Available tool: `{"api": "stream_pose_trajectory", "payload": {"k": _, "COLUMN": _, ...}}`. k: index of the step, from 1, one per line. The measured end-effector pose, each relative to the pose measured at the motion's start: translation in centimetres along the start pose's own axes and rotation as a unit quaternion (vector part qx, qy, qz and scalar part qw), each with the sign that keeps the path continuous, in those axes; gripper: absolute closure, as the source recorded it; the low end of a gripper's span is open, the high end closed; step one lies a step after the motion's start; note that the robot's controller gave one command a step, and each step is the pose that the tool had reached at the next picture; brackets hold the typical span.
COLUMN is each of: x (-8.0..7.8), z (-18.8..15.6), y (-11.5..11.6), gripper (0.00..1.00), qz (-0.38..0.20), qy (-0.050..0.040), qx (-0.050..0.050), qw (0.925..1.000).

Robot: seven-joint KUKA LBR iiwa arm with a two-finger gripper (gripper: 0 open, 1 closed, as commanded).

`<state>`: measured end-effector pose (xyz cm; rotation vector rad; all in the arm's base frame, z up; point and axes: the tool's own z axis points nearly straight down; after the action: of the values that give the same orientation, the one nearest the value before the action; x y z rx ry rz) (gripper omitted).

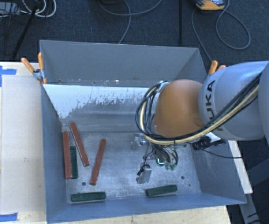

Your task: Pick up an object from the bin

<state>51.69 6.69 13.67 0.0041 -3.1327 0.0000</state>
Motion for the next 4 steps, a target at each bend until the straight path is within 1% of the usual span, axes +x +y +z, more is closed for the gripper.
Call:
{"api": "stream_pose_trajectory", "payload": {"k": 1, "x": 2.3, "z": -1.5, "y": -0.2, "gripper": 0.0, "qz": -0.121, "qy": -0.0031, "qx": 0.001, "qw": 0.9927}}
{"api": "stream_pose_trajectory", "payload": {"k": 2, "x": 2.3, "z": 7.1, "y": -6.2, "gripper": 0.0, "qz": -0.075, "qy": 0.0002, "qx": 0.0, "qw": 0.9972}}
{"api": "stream_pose_trajectory", "payload": {"k": 3, "x": -2.9, "z": 6.6, "y": -13.4, "gripper": 0.0, "qz": -0.498, "qy": -0.0045, "qx": 0.002, "qw": 0.8674}}
{"api": "stream_pose_trajectory", "payload": {"k": 4, "x": -4.5, "z": -7.2, "y": -14.6, "gripper": 0.0, "qz": -0.582, "qy": -0.0067, "qx": 0.004, "qw": 0.8132}}
